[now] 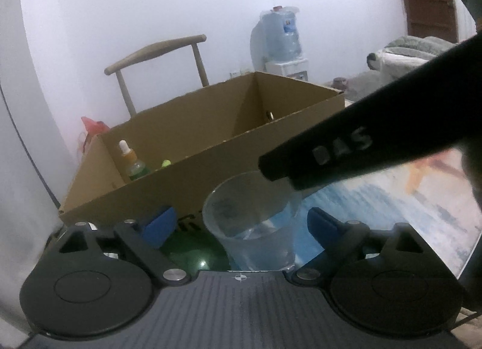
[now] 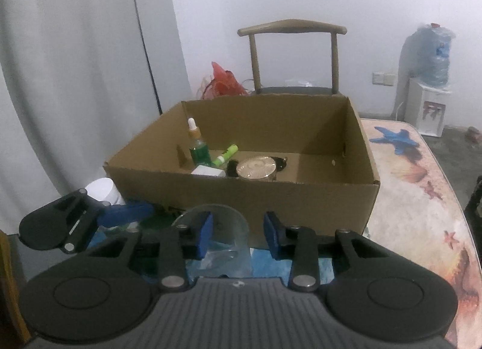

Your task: Organize rigid objects

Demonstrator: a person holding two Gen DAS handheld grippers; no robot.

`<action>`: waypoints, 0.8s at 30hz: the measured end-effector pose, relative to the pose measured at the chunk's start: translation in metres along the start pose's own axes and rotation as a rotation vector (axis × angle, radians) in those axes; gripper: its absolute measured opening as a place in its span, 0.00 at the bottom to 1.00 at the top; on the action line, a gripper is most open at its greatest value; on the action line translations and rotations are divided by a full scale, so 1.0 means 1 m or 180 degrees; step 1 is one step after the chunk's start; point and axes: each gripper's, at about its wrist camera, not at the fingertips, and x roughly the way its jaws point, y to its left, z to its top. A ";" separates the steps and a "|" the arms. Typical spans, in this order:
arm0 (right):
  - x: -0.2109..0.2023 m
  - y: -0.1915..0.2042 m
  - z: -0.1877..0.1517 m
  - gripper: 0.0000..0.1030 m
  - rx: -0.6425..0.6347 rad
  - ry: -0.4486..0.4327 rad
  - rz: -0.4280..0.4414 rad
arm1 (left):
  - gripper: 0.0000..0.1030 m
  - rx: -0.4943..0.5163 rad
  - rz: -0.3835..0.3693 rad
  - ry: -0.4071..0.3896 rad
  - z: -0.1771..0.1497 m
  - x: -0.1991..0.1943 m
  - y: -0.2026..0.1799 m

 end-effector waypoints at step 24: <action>0.011 0.004 -0.006 0.10 -0.0104 0.0072 0.0009 | 0.28 -0.0003 -0.0224 -0.0040 0.001 0.001 -0.019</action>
